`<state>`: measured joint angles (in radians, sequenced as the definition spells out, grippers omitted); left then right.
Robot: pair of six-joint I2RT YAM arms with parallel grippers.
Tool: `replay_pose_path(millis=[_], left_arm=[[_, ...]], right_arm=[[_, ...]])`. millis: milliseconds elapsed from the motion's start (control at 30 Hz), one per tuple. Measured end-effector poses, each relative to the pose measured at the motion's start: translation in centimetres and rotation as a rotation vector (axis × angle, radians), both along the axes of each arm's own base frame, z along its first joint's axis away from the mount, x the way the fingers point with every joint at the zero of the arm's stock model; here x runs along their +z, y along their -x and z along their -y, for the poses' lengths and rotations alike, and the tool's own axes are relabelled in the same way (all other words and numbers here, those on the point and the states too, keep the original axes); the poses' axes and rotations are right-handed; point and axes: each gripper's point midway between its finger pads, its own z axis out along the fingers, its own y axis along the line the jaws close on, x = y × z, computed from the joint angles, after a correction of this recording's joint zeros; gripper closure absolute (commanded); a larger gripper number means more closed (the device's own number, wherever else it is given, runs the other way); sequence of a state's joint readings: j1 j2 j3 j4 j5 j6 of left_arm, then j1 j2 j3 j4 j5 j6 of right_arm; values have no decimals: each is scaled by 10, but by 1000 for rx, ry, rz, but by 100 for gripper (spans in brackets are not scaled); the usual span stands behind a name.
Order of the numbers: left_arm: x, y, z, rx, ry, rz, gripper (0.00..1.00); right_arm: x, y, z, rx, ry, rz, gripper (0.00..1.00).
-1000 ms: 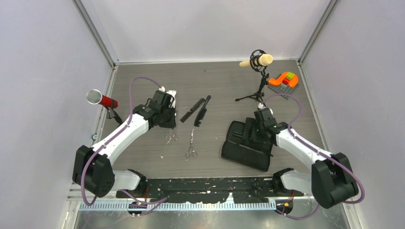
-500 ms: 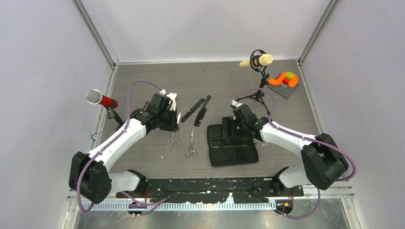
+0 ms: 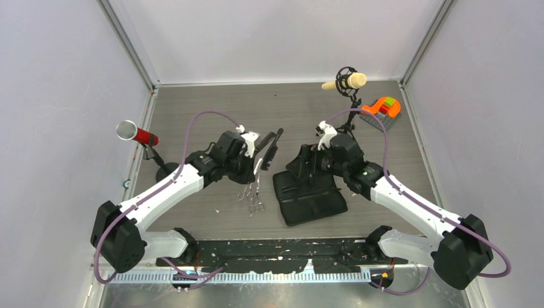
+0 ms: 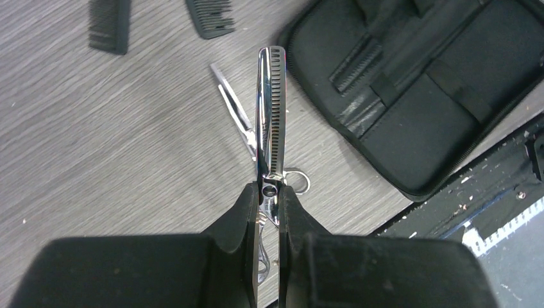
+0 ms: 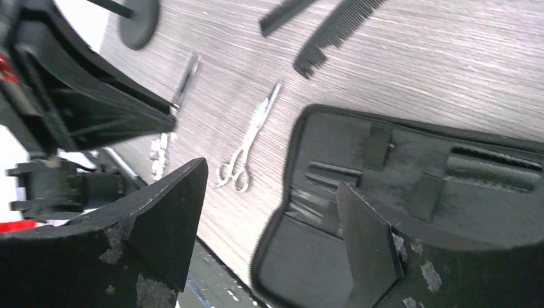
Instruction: Sort the hair-cutting tools
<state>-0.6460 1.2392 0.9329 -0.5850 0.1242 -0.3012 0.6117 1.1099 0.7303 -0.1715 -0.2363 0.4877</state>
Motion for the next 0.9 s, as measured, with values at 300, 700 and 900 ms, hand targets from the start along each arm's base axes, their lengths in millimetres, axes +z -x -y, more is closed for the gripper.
replay_pose_path(millis=[300,700,900], left_arm=[[18,18,36,-163,27,68,100],[34,31,64,-261,79,117,100],[43,35,76,-280,149,107,100]], right_arm=[[34,1,-19,-16,-189,-32,23],[37,-1,-45,18,-327,-135,31],[33,5,-50,44,-373,-145,33]])
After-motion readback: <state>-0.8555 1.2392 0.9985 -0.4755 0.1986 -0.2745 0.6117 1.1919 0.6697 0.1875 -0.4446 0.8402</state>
